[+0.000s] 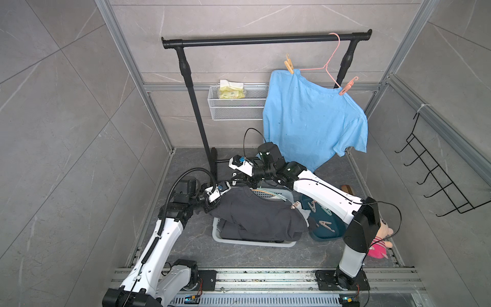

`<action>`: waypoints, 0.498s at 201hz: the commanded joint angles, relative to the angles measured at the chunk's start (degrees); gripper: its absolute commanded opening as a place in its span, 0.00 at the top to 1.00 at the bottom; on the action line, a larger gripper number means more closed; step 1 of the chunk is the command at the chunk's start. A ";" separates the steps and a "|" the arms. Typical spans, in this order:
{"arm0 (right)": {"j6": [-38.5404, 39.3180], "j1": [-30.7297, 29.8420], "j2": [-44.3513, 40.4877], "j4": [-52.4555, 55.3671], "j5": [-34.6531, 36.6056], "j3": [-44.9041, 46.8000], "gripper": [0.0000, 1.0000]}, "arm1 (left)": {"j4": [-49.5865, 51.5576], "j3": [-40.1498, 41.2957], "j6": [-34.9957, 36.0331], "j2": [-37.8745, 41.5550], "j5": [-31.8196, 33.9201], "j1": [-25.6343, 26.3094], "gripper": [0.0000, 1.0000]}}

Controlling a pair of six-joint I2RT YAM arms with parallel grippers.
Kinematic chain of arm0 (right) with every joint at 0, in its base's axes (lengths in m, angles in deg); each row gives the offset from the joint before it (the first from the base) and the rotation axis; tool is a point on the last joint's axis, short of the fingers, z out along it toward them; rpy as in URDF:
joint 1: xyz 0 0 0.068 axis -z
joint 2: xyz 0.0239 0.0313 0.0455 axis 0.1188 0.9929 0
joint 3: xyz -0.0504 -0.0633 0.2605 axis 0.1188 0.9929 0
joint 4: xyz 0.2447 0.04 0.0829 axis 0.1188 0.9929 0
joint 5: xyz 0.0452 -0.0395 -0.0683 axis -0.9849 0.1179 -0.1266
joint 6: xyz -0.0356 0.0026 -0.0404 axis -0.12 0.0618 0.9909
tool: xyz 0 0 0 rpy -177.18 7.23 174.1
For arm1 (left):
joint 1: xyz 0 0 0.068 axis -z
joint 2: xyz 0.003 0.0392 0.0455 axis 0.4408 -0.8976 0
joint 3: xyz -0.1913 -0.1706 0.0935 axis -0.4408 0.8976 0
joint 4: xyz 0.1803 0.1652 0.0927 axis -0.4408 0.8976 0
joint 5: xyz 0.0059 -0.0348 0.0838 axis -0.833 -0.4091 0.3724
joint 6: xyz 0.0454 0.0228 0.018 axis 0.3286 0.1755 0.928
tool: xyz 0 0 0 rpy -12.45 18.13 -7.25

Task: Use clothespins to secure the t-shirt on both sides of the hanger
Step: Clamp the T-shirt on the hanger.

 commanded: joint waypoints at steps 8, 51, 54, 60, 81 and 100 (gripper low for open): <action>-0.82 0.02 -2.73 -1.06 -2.07 1.15 1.00 | -3.22 -0.42 -2.91 1.11 -4.38 0.13 1.00; 0.12 0.02 -1.62 1.87 -3.32 1.74 1.00 | -3.28 -0.22 -3.13 1.30 -4.13 0.14 1.00; 0.09 0.02 -1.57 1.97 -3.47 1.77 1.00 | -3.28 -0.20 -3.19 1.26 -4.13 0.13 1.00; 0.06 0.02 -1.52 2.13 -3.87 1.85 1.00 | -3.28 -0.20 -3.33 1.17 -4.17 0.13 1.00; -0.16 -0.06 -1.36 1.89 -4.32 2.39 1.00 | -3.37 -0.27 -3.42 1.19 -4.04 0.10 1.00; 0.08 -0.06 -0.75 2.35 -4.14 2.39 1.00 | -3.72 -0.12 -3.52 1.29 -3.99 0.15 1.00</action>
